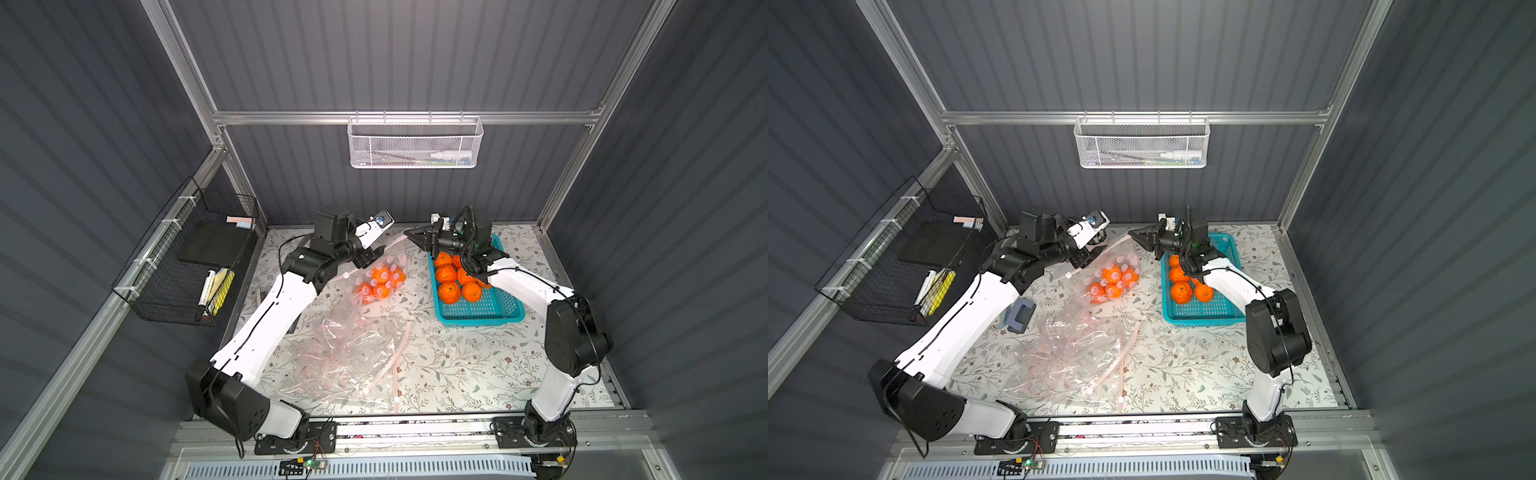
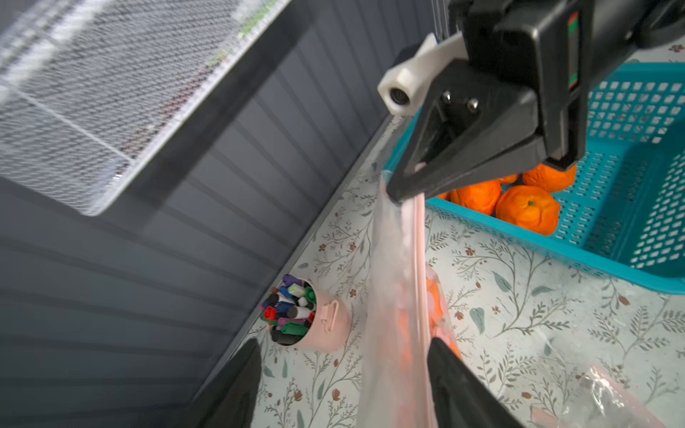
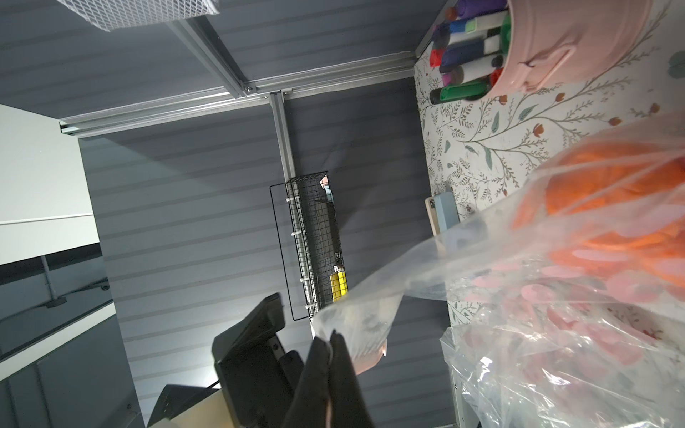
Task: Open the zip-top bag and take out the orange
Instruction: Pick up the zipper food storage bag at the center of the board.
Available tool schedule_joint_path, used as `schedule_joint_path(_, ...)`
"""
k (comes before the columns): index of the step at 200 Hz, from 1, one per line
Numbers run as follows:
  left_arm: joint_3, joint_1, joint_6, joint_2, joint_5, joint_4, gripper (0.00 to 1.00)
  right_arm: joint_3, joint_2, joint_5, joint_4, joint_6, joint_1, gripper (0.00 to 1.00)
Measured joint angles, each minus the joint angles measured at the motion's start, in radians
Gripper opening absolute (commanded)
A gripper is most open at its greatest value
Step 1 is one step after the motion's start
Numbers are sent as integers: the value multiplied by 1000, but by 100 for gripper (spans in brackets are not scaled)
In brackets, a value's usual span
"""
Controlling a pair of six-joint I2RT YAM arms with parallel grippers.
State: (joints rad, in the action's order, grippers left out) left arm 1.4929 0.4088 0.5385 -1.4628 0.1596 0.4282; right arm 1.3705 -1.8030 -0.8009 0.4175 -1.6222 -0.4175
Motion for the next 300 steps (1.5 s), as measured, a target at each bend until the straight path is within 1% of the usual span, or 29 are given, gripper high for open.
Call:
schedule_joint_path(29,-10,0,14,-23,25,-29,69,0,0,0,-6,0,-7,2)
schedule_joint_path(69,-35,0,34,-16,-4,-53,66,0,0,1,-7,3,-9,3)
schedule_joint_path(100,-72,0,37,36,-23,-34,67,0,0,1,-7,3,-9,3)
schedule_joint_path(128,-103,0,37,119,-34,-2,67,0,0,1,-7,3,-9,3)
schedule_joint_path(153,-117,0,37,154,-41,1,66,0,-1,1,-7,3,-9,3)
schedule_joint_path(197,-146,0,37,142,-41,19,63,0,-1,1,-7,3,-11,4)
schedule_joint_path(217,-148,0,36,129,-42,18,60,0,-1,1,-7,3,-11,3)
schedule_joint_path(300,-161,0,24,109,-106,13,51,0,-1,1,-7,3,-12,4)
